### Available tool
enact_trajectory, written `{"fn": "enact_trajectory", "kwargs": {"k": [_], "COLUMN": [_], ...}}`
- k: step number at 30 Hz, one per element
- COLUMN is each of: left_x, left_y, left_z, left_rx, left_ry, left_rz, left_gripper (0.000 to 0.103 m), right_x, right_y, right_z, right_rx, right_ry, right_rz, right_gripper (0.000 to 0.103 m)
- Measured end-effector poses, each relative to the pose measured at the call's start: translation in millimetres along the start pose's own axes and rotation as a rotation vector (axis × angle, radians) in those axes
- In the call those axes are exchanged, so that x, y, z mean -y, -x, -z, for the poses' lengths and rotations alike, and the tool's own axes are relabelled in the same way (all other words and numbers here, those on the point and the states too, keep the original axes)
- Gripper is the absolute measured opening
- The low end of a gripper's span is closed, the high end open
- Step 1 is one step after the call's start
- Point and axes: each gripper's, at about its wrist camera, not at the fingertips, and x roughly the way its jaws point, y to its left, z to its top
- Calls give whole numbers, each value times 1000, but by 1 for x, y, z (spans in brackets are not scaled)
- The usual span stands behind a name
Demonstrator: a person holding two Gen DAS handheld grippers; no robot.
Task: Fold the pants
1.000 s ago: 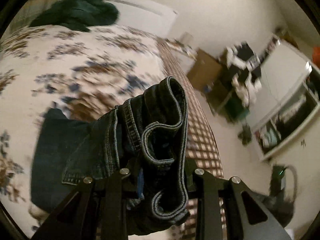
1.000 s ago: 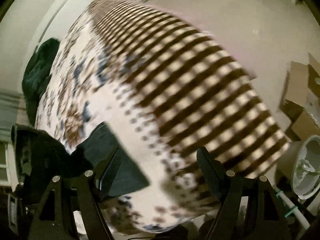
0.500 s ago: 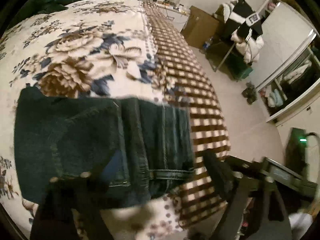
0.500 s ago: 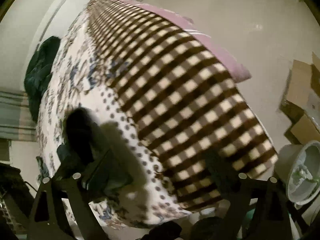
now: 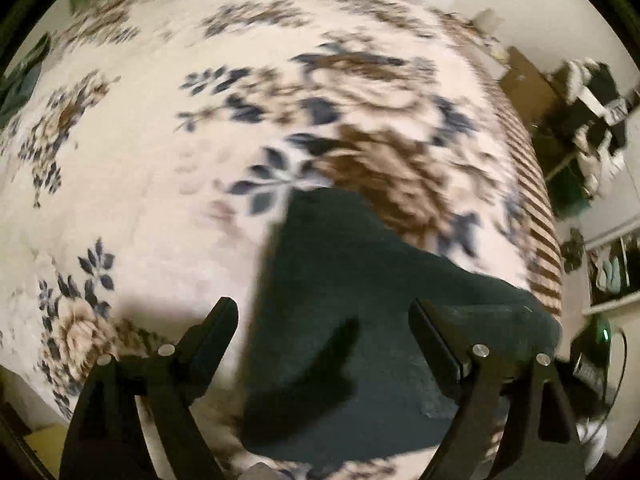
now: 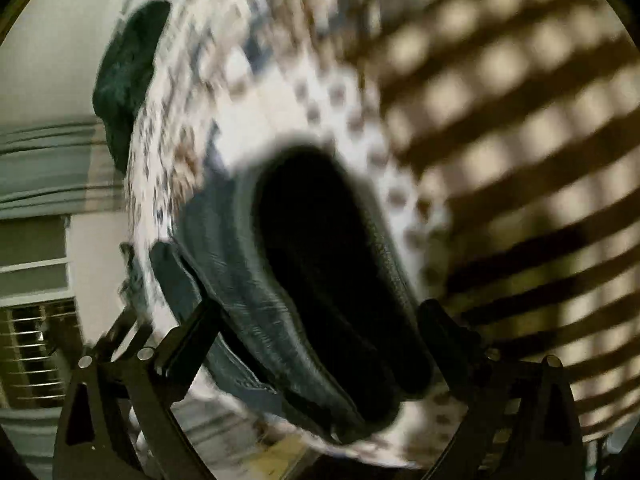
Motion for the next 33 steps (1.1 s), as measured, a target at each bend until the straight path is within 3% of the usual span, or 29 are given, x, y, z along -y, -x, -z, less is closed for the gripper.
{"fn": "enact_trajectory", "kwargs": {"k": [1, 4, 10, 14, 15, 16, 17, 18, 21, 24, 26, 27, 28, 30, 33], "left_x": [-9, -15, 5, 16, 15, 10, 4, -3, -14, -13, -18, -22, -26, -32, -39], "left_y": [-8, -20, -48, -75, -81, -88, -95, -100, -106, -92, -73, -66, -55, -38, -24], "left_z": [-6, -16, -31, -40, -42, -45, -47, -49, -57, -58, -54, -51, -45, -31, -4], "left_rx": [-18, -46, -99, -129, -136, -137, -151, -164, -187, -189, -176, -165, -153, -129, -125], "left_ry": [18, 41, 54, 44, 51, 71, 88, 110, 147, 122, 125, 133, 141, 148, 169], "left_rz": [8, 51, 137, 133, 133, 146, 141, 144, 186, 199, 231, 242, 247, 254, 287], "left_gripper": [87, 87, 87, 87, 80, 52, 36, 31, 31, 32, 33, 42, 66, 91, 91], "right_x": [-2, -10, 1, 24, 24, 24, 25, 26, 35, 40, 46, 51, 52, 53, 58], "right_y": [-1, 12, 46, 41, 39, 37, 35, 35, 34, 30, 35, 41, 48, 58, 64], "right_z": [3, 16, 39, 35, 33, 31, 29, 30, 31, 28, 27, 31, 36, 47, 70], "right_rx": [26, 100, 214, 195, 191, 190, 191, 196, 213, 205, 190, 198, 216, 237, 245], "right_ry": [2, -15, -124, -201, -197, -194, -196, -202, -227, -235, -275, -286, -293, -292, -298], "right_rz": [2, 13, 99, 79, 85, 93, 95, 97, 112, 108, 62, 38, 0, -52, -60], "right_gripper": [51, 29, 26, 27, 27, 27, 27, 27, 27, 37, 71, 81, 96, 99, 99]}}
